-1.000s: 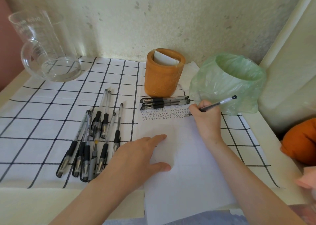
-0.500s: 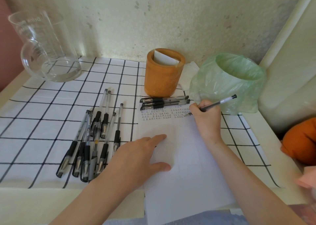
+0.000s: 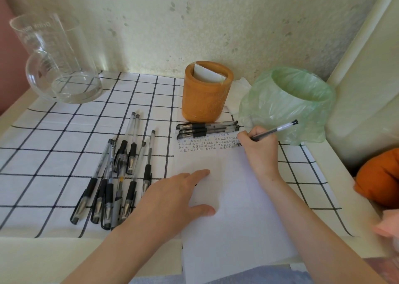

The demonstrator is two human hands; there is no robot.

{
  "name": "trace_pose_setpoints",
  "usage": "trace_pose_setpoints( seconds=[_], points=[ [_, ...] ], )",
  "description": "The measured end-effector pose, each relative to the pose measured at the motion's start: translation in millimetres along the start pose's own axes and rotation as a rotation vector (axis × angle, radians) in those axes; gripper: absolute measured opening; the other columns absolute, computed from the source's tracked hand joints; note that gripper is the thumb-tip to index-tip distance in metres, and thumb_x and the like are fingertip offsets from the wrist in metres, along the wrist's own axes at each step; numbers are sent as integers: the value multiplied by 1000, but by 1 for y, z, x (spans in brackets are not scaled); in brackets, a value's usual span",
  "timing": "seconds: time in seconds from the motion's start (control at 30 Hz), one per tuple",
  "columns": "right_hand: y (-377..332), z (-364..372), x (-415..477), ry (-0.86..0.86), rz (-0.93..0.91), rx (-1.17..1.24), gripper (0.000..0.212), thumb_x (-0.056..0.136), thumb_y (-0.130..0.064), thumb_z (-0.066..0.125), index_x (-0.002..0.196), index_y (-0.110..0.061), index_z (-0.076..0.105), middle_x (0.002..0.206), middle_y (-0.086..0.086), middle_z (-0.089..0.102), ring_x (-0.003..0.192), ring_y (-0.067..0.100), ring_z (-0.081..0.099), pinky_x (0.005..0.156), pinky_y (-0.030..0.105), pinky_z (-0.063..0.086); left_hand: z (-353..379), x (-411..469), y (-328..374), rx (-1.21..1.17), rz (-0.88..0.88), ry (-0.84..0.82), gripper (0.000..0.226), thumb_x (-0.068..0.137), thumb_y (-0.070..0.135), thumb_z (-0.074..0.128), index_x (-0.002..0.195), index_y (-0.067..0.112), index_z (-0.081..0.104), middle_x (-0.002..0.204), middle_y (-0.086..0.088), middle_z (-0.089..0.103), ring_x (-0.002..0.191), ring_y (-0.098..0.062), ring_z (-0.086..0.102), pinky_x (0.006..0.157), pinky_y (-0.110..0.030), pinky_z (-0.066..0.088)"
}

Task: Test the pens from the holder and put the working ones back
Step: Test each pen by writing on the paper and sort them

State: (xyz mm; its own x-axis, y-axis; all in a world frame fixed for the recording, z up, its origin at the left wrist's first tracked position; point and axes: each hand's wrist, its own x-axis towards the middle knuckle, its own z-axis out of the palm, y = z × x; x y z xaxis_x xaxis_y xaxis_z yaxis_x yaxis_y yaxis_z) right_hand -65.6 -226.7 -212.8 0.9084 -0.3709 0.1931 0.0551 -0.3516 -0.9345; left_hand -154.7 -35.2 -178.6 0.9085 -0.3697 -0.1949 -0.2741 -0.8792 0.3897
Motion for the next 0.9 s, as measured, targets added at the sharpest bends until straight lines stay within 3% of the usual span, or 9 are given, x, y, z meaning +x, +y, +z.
trace_pose_setpoints(
  seconds=[0.2, 0.9],
  points=[
    [-1, -1, 0, -2, 14, 15, 26, 80, -1, 60, 61, -5, 42, 55, 8, 32, 51, 10, 27, 43, 19, 23, 0, 0, 0, -5, 3, 8, 71, 80, 62, 52, 141, 47, 18, 80, 14, 37, 77, -9, 41, 66, -21, 35],
    [-3, -1, 0, 8, -2, 5, 33, 80, 2, 59, 58, -9, 36, 53, 1, 28, 47, 6, 24, 43, 16, 22, -2, -1, 2, -40, -18, -25, 72, 79, 60, 55, 141, 46, 20, 74, 16, 35, 73, -7, 40, 64, -21, 34]
  ],
)
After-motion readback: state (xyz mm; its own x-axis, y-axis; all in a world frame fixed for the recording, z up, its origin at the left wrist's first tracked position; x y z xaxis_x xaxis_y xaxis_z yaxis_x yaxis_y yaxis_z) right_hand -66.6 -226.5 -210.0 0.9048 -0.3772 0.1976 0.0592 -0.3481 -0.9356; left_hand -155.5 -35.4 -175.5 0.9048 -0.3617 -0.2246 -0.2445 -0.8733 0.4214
